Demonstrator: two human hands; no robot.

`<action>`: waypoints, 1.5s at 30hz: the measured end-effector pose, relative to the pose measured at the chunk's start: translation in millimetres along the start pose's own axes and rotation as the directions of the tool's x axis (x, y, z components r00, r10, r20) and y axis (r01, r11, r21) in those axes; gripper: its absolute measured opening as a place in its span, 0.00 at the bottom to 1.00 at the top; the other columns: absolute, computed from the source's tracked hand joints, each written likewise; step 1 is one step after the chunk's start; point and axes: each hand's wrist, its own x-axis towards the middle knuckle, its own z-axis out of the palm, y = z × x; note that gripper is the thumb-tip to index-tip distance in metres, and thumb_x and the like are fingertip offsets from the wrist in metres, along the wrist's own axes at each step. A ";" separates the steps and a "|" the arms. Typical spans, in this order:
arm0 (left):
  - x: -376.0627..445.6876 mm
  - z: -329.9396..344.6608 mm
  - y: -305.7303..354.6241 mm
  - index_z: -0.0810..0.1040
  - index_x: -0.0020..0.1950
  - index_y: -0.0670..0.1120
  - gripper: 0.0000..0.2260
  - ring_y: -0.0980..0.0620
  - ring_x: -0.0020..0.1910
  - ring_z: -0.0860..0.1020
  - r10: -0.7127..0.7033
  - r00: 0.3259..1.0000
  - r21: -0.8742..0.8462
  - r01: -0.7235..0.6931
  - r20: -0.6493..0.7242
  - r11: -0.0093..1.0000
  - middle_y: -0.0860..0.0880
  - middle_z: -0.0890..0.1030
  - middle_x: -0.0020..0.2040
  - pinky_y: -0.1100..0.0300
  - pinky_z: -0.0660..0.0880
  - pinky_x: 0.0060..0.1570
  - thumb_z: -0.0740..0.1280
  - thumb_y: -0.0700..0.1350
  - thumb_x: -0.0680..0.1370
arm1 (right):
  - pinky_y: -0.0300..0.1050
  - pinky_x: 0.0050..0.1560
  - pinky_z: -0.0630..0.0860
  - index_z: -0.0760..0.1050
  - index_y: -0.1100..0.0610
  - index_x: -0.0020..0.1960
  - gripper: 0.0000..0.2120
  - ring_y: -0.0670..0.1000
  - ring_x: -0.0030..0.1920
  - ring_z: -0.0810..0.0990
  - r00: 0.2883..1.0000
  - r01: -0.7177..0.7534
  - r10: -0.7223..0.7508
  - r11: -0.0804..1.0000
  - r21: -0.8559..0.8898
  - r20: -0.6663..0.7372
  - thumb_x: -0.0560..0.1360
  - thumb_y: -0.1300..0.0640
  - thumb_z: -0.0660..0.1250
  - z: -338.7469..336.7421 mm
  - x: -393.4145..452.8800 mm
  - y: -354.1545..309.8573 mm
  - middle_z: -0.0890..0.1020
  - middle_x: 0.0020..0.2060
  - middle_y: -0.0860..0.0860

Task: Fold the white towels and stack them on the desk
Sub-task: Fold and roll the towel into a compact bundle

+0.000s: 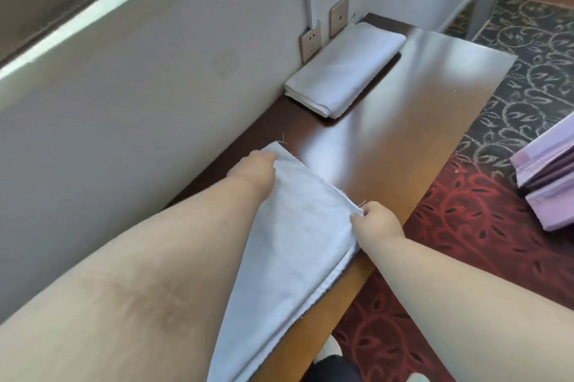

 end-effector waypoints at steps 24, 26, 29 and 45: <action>129.6 -18.1 -14.4 0.66 0.69 0.50 0.26 0.44 0.54 0.76 -0.027 1.000 -0.165 0.025 -0.015 0.986 0.46 0.77 0.59 0.56 0.70 0.52 0.71 0.55 0.75 | 0.46 0.34 0.71 0.67 0.56 0.47 0.04 0.53 0.37 0.76 0.998 -0.054 0.055 0.998 0.036 -0.032 0.74 0.56 0.60 -15.4 31.4 -21.5 0.78 0.40 0.54; 132.0 -20.6 -15.9 0.68 0.71 0.47 0.27 0.43 0.61 0.75 -0.032 0.999 -0.195 0.036 0.021 0.980 0.45 0.76 0.64 0.55 0.70 0.59 0.70 0.55 0.76 | 0.51 0.43 0.79 0.67 0.57 0.49 0.05 0.58 0.41 0.80 0.997 -0.071 0.073 0.992 0.104 -0.019 0.74 0.57 0.60 -16.2 30.2 -22.6 0.80 0.42 0.57; 136.0 -26.7 -18.4 0.71 0.69 0.42 0.24 0.41 0.64 0.73 -0.035 0.996 -0.154 0.048 0.084 0.987 0.41 0.75 0.66 0.52 0.70 0.63 0.66 0.55 0.79 | 0.46 0.38 0.74 0.67 0.56 0.50 0.06 0.55 0.36 0.77 0.996 -0.078 0.084 0.979 0.187 -0.028 0.74 0.58 0.57 -14.3 27.8 -27.7 0.78 0.39 0.55; 128.9 -7.8 -11.5 0.74 0.66 0.46 0.17 0.42 0.59 0.76 -0.122 0.992 -0.212 0.112 -0.033 0.971 0.44 0.79 0.61 0.57 0.70 0.53 0.66 0.50 0.78 | 0.45 0.39 0.69 0.65 0.54 0.59 0.15 0.55 0.45 0.78 0.998 -0.033 0.042 0.985 -0.168 0.049 0.75 0.56 0.63 -8.9 28.3 -30.7 0.77 0.47 0.52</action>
